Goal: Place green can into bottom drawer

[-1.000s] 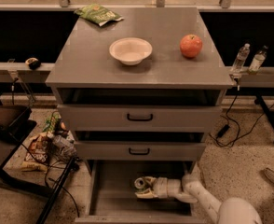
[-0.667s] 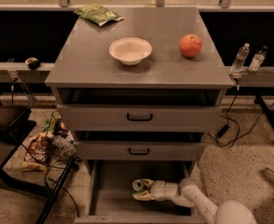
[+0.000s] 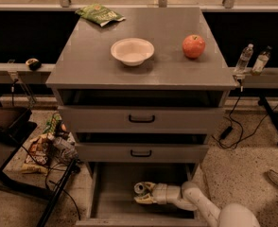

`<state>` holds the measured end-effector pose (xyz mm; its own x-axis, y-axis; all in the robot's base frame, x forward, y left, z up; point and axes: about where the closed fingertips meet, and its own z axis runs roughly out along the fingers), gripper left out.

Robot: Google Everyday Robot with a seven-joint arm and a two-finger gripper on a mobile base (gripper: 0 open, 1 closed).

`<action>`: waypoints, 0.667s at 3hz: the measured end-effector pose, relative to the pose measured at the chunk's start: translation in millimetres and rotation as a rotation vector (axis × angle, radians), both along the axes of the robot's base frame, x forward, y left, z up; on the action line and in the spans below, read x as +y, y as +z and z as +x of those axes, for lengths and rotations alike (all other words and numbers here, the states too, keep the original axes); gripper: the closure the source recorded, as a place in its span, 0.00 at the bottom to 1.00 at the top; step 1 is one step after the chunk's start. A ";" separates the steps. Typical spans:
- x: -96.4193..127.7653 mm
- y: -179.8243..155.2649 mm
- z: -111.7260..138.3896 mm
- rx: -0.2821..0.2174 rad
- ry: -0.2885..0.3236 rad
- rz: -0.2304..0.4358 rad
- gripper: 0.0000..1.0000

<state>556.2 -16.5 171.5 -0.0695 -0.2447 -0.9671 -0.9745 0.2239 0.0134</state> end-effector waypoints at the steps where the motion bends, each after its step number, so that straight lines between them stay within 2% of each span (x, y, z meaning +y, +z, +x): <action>1: 0.0 0.0 0.0 0.000 0.000 0.000 0.38; 2: 0.1 0.0 0.0 0.000 0.000 0.000 0.15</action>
Offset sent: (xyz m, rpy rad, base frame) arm 0.0000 0.0000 0.0000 0.0000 0.0000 0.0000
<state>556.2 -16.4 171.5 -0.0695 -0.2446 -0.9671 -0.9745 0.2238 0.0134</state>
